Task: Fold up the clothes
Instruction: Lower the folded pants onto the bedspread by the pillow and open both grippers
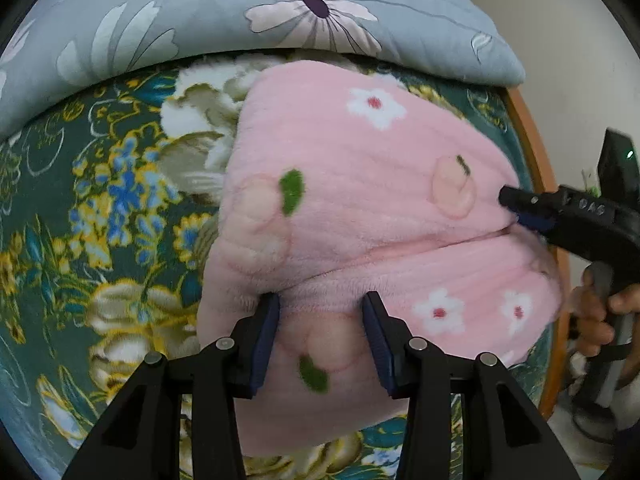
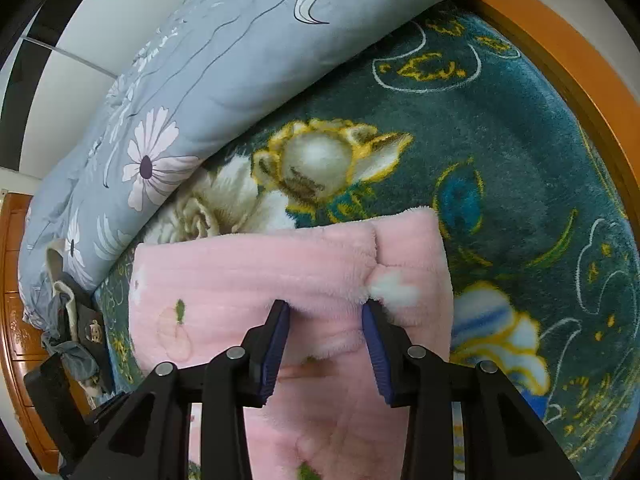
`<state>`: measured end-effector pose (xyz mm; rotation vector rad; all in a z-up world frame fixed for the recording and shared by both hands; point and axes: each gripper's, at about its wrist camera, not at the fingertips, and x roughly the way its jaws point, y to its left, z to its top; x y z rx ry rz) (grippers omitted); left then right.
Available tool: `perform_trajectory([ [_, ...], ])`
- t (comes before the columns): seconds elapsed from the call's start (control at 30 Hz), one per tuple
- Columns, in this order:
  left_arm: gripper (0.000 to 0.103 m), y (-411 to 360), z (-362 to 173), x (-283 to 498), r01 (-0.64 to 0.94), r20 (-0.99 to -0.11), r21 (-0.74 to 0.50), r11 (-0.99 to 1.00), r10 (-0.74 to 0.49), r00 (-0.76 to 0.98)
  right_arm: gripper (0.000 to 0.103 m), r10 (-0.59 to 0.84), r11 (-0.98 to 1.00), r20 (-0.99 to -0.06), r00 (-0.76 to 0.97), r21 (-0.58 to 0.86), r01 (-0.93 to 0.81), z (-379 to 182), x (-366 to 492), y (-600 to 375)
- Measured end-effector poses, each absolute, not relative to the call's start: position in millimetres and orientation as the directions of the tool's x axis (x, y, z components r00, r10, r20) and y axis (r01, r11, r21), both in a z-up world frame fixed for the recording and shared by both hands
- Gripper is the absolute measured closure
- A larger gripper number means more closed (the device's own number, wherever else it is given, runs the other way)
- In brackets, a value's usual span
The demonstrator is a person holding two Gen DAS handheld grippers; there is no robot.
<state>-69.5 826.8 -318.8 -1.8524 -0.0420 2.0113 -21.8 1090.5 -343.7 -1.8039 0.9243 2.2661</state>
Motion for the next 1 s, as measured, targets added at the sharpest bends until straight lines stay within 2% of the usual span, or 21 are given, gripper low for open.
perform_trajectory([
  [0.23,0.058,818,-271,-53,-0.304,-0.905,-0.369,-0.878,0.414,-0.098,0.060,-0.290,-0.843,-0.850,-0.440,0.445,-0.302,-274,36,1058],
  [0.37,0.058,814,-275,-34,-0.318,-0.908,-0.365,-0.875,0.410,-0.086,0.060,-0.286,-0.877,-0.873,-0.395,0.405,-0.258,-284,76,1034],
  [0.6,0.058,812,-320,-18,-0.326,-0.945,-0.282,-0.902,0.320,-0.070,0.064,-0.279,-0.844,-0.906,-0.317,0.389,-0.369,-345,93,1035],
  [0.77,0.058,815,-332,-19,-0.301,-0.952,-0.266,-0.916,0.298,-0.066,0.064,-0.279,-0.808,-0.905,-0.321,0.402,-0.430,-357,91,1036],
  [0.87,0.058,816,-322,-14,-0.290,-0.957,-0.250,-0.924,0.281,-0.072,0.064,-0.277,-0.803,-0.909,-0.311,0.397,-0.446,-356,97,1032],
  [0.93,0.054,815,-309,-8,-0.285,-0.957,-0.244,-0.927,0.277,-0.084,0.064,-0.279,-0.805,-0.914,-0.295,0.390,-0.447,-354,106,1025],
  [1.0,0.046,811,-296,3,-0.284,-0.951,-0.249,-0.926,0.289,-0.108,0.062,-0.281,-0.808,-0.919,-0.278,0.383,-0.449,-352,116,1019],
])
